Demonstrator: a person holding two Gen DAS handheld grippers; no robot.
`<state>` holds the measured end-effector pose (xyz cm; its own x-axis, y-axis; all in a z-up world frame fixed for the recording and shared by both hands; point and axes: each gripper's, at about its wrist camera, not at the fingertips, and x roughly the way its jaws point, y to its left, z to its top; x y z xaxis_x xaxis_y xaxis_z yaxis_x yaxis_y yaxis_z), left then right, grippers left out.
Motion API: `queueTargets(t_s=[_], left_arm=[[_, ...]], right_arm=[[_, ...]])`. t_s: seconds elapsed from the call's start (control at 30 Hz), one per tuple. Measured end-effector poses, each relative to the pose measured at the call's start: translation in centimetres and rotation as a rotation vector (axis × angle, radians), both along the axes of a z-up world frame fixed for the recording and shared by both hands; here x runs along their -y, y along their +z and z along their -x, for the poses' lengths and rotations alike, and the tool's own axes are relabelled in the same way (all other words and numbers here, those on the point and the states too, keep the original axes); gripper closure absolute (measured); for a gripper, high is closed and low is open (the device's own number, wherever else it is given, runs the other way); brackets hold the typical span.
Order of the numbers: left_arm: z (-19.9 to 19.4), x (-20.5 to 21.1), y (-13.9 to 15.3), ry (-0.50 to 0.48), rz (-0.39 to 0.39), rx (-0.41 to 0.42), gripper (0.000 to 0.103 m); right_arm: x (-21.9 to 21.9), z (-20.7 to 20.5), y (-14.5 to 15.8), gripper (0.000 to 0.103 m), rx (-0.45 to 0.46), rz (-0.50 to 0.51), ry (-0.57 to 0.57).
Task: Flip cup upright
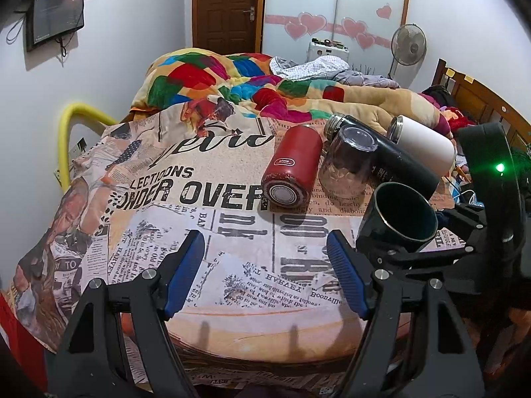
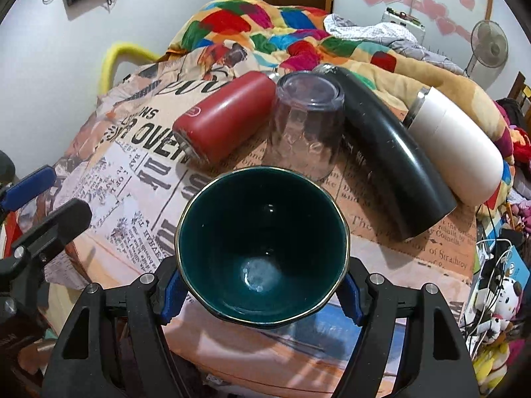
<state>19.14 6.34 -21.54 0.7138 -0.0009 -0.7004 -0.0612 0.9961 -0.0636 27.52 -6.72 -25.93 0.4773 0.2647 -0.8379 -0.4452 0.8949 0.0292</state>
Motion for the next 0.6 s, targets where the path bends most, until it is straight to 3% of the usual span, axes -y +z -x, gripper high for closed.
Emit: queueTargets(t_s=[0.37, 0.6], left_arm=[[1.1, 0.1, 1.7, 0.007, -0.001, 0.025, 0.028], [3.3, 1.2, 5.4, -0.012, 0.003, 0.101, 0.028]], right_arm=[[0.3, 1.0, -0.3, 0.028, -0.022, 0.002, 0.004], [2.4, 3.3, 2.7, 0.028, 0.017, -0.055, 0.003]])
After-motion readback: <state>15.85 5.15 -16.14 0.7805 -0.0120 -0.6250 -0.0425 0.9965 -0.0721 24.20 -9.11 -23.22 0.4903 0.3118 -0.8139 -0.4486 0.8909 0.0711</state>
